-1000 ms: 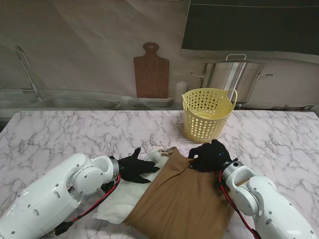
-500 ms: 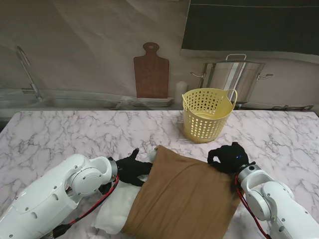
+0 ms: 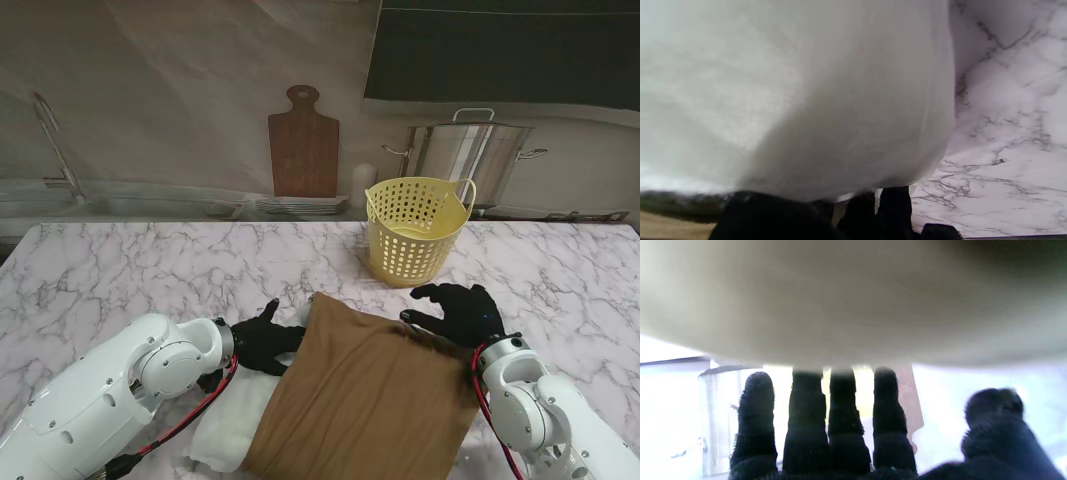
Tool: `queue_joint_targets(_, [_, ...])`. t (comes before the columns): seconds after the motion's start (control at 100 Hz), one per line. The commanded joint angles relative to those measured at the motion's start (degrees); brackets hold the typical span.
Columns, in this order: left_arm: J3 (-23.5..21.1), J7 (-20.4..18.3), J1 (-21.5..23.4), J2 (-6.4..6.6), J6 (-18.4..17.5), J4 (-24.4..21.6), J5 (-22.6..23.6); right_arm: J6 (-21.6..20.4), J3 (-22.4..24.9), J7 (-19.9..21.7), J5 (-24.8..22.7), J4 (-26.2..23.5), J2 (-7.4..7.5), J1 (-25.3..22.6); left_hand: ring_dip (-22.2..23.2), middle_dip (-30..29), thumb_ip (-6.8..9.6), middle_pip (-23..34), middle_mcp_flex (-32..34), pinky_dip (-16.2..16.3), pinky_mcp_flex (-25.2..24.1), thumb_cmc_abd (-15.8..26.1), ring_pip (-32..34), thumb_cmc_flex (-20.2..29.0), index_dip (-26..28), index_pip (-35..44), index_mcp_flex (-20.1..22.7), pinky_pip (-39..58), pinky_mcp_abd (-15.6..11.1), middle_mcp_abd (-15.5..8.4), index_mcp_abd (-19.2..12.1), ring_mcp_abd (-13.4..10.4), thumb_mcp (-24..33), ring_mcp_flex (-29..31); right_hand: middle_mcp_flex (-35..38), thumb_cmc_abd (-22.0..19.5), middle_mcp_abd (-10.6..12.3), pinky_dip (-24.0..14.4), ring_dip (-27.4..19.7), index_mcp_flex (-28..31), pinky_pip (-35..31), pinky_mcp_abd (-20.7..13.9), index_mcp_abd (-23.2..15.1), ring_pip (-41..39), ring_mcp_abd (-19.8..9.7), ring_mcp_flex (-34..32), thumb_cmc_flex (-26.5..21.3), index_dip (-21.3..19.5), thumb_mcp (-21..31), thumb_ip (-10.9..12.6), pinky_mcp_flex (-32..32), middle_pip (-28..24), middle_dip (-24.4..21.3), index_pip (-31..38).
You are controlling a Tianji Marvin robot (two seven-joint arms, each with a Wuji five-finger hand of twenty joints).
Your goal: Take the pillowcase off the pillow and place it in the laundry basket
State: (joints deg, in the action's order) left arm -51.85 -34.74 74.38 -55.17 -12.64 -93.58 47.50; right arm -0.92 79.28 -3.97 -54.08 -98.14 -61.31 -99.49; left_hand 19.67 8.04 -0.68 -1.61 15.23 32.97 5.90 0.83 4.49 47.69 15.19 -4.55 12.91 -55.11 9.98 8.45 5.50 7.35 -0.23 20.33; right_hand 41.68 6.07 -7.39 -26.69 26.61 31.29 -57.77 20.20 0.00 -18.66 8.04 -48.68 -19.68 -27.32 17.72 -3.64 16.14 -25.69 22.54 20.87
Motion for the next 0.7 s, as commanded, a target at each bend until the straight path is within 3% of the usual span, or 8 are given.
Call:
queue_joint_targets(0.0, [0.7, -1.7, 2.4, 0.55, -0.7, 1.5, 0.7, 0.9, -0.6, 3.9, 1.9, -2.9, -0.35, -0.4, 1.1, 0.9, -0.42, 2.5, -0.4, 0.4, -0.3, -7.4, 3.8, -0.9, 0.5, 4.6, 1.3, 87.7, -0.4, -1.0, -1.5, 2.9, -1.5, 1.9, -3.3, -4.7, -2.2, -0.1, -1.6, -4.6, 1.9, 2.1, 3.0, 2.4, 2.0, 2.4, 5.3, 2.4, -2.6, 0.2, -2.4, 5.0, -4.1, -5.0])
queue_joint_targets(0.13, [-0.1, -1.2, 3.6, 0.5, -1.4, 0.7, 1.3, 2.7, -2.6, 13.3, 2.8, -5.4, 0.7, 0.5, 1.1, 1.0, -0.39, 2.6, -0.2, 0.6, -0.3, -7.3, 3.9, -0.8, 0.3, 4.6, 1.2, 87.6, -0.4, -0.9, -1.3, 3.0, -1.4, 2.0, -7.5, -5.9, -3.3, -1.1, -1.8, -11.6, 3.8, 2.9, 6.9, 3.5, 2.4, 3.5, 11.4, 4.2, -2.8, 0.1, -4.4, 9.9, -8.8, -11.1])
queue_joint_targets(0.29, [-0.6, -1.4, 4.0, 0.56, -1.8, 0.5, 1.6, 2.9, -7.9, 19.4, 2.9, -3.1, 1.82, 4.7, 1.1, 1.0, -0.41, 2.5, -0.1, 0.7, -0.2, -7.3, 3.9, -0.9, 0.2, 4.7, 1.2, 87.5, -0.5, -0.7, -1.2, 2.9, -1.5, 2.0, -4.3, 7.4, -0.6, -3.5, 3.6, -13.3, 3.8, 3.6, 8.1, -4.5, -0.6, -5.5, 15.0, -0.2, 11.2, -1.2, -2.7, 4.7, -7.5, -11.5])
queue_joint_targets(0.34, [-0.6, -1.6, 4.0, 0.59, -1.7, 0.4, 1.6, 2.6, -9.4, 19.6, 2.8, -1.8, 1.94, 5.9, 1.1, 1.0, -0.4, 2.5, -0.2, 0.7, -0.3, -7.2, 3.9, -0.9, 0.2, 4.7, 1.1, 87.5, -0.4, -0.7, -1.1, 2.9, -1.5, 1.9, 1.7, 13.4, 2.7, -3.7, 5.9, -9.9, 3.1, 3.6, 6.6, -9.1, -2.9, -9.8, 10.5, -1.2, 13.7, -1.4, -1.3, -0.9, -4.6, -9.0])
queue_joint_targets(0.44, [-0.7, -2.1, 3.9, 0.65, -1.6, 0.3, 1.6, 1.7, -11.3, 17.9, 2.6, 0.3, 1.83, 7.4, 1.2, 1.0, -0.41, 2.5, -0.1, 0.8, -0.2, -7.3, 3.9, -1.0, 0.1, 4.7, 1.1, 87.5, -0.5, -0.7, -1.1, 3.0, -1.5, 2.0, 18.7, 17.7, 8.5, -3.9, 10.2, 6.7, 0.8, 3.3, -1.5, -23.1, -7.0, -19.6, -15.9, -1.8, 6.4, 0.9, 2.5, -15.3, 4.8, 3.2])
queue_joint_targets(0.48, [-0.8, -2.3, 3.8, 0.68, -1.6, 0.3, 1.7, 1.3, -11.6, 16.1, 2.3, 1.1, 1.65, 7.6, 1.1, 1.0, -0.41, 2.4, -0.2, 0.8, -0.3, -7.2, 3.9, -1.1, 0.1, 4.7, 0.9, 87.4, -0.5, -0.6, -1.1, 2.9, -1.5, 2.0, 24.8, 19.1, 9.6, -3.9, 10.4, 8.9, -1.1, 2.5, -5.6, -30.1, -8.2, -24.4, -24.2, 8.3, 5.7, -0.1, 5.0, -18.2, 7.3, 19.0])
queue_joint_targets(0.55, [-0.8, -2.8, 3.7, 0.73, -1.3, 0.3, 1.7, 0.1, -11.2, 13.6, 1.4, 1.7, 1.44, 7.4, 1.1, 1.0, -0.42, 2.4, -0.4, 0.8, -0.4, -7.2, 3.8, -1.2, 0.0, 4.7, 0.9, 87.3, -0.5, -0.6, -1.1, 2.9, -1.5, 1.8, 33.4, 21.4, 10.7, -3.6, 13.6, 15.9, -5.1, 0.8, -10.2, -45.9, -10.9, -27.1, -23.7, 13.1, 23.0, -5.0, 9.6, -23.5, 11.4, 32.1])
queue_joint_targets(0.69, [-0.3, -4.0, 3.3, 0.92, -0.7, 0.3, 1.7, -2.9, -7.7, 14.7, -3.1, -0.2, 1.94, 5.2, 1.1, 0.9, -0.42, 2.2, -0.8, 0.8, -0.4, -7.3, 3.7, -1.3, -0.1, 4.5, 0.4, 87.1, -0.6, -0.6, -1.0, 3.1, -1.6, 1.5, 35.2, 21.7, 8.0, -2.9, 13.8, 17.9, -9.7, -0.7, -12.0, -58.1, -15.2, -27.3, -23.5, 7.5, 28.0, -6.3, 13.6, -28.0, 19.3, 34.0])
